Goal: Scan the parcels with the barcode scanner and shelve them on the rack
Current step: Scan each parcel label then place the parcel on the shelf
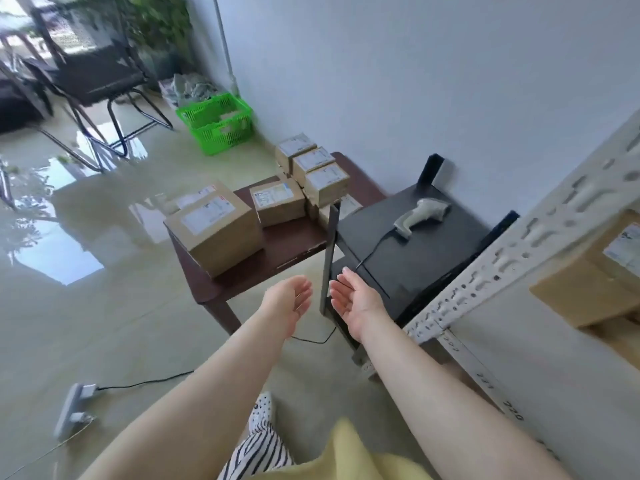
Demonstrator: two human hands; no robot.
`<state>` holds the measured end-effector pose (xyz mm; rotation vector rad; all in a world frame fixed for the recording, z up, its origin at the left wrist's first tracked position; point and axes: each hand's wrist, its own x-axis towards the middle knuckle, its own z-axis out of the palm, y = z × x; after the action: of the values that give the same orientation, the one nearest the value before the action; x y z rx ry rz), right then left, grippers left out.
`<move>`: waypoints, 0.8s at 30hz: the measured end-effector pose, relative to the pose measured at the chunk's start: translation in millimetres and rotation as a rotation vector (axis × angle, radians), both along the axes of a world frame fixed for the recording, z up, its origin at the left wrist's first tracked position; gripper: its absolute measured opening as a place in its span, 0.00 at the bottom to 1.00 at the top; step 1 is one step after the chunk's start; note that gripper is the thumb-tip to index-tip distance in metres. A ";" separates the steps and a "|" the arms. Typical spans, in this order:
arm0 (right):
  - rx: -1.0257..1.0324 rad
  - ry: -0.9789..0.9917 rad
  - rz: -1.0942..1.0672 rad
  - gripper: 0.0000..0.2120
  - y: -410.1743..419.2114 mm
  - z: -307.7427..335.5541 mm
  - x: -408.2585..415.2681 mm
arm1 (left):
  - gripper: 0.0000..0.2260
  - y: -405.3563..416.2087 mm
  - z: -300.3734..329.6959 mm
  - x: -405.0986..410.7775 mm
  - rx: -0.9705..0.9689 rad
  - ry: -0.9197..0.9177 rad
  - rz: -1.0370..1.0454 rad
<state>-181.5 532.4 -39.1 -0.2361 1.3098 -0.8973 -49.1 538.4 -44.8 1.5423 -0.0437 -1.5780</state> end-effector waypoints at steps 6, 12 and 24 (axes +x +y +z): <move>0.034 0.006 -0.025 0.11 -74.5 -3.1 88.6 | 0.02 -87.8 14.4 104.3 -0.055 -0.049 -0.044; 0.064 0.030 -0.042 0.13 -129.9 -5.1 130.2 | 0.05 -154.6 16.4 149.2 -0.106 -0.108 -0.128; 0.178 0.082 0.009 0.13 -285.9 -52.0 158.8 | 0.06 -302.0 -32.2 175.5 -0.016 -0.166 -0.151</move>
<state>-22.7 246.6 -91.1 -0.1407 1.4552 -0.7653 126.3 236.5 -77.0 1.6874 -0.2703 -1.5565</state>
